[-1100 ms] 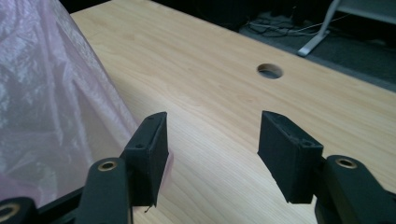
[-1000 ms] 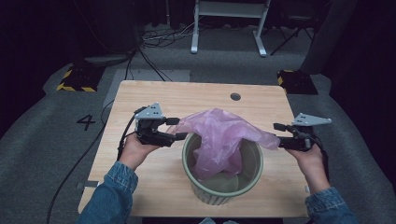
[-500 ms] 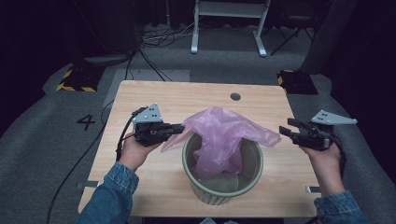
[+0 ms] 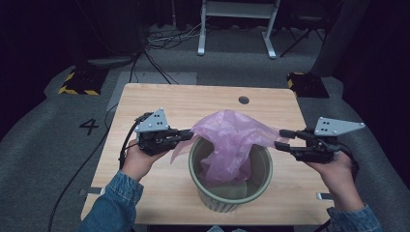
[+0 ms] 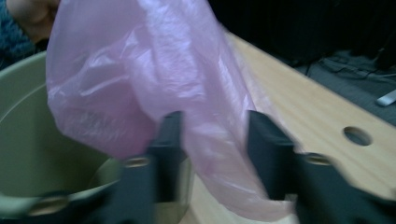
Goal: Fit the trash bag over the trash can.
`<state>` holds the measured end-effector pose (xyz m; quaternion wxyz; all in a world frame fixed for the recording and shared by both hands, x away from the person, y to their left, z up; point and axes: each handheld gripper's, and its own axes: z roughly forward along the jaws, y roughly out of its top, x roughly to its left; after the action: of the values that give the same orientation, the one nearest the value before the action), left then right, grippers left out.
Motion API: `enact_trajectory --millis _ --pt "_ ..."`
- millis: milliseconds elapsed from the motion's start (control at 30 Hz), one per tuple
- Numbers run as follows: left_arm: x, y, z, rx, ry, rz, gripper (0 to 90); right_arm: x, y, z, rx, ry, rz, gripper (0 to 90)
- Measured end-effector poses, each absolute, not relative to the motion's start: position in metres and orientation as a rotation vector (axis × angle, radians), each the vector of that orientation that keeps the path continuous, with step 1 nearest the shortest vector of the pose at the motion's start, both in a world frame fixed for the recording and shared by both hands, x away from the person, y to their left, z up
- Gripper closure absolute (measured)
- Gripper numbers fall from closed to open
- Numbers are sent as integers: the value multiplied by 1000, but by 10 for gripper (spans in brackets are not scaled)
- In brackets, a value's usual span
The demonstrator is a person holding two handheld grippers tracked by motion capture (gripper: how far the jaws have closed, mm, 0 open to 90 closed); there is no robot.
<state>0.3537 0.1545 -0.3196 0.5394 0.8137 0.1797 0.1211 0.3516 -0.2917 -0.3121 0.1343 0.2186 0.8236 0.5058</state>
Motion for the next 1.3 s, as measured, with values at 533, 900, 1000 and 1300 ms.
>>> enact_trajectory --millis 533,900,1000,1300 --pt "293 185 -344 1942 301 249 889 285 -301 -331 522 2465 1447 899" --pt "264 183 -374 2017 163 138 893 251 -300 -358 484 2614 1439 899" --pt "263 179 -382 2036 152 105 895 250 -300 -368 486 2642 1458 899" --pt "267 169 -406 2076 131 28 899 253 -289 -387 466 2706 1436 899"
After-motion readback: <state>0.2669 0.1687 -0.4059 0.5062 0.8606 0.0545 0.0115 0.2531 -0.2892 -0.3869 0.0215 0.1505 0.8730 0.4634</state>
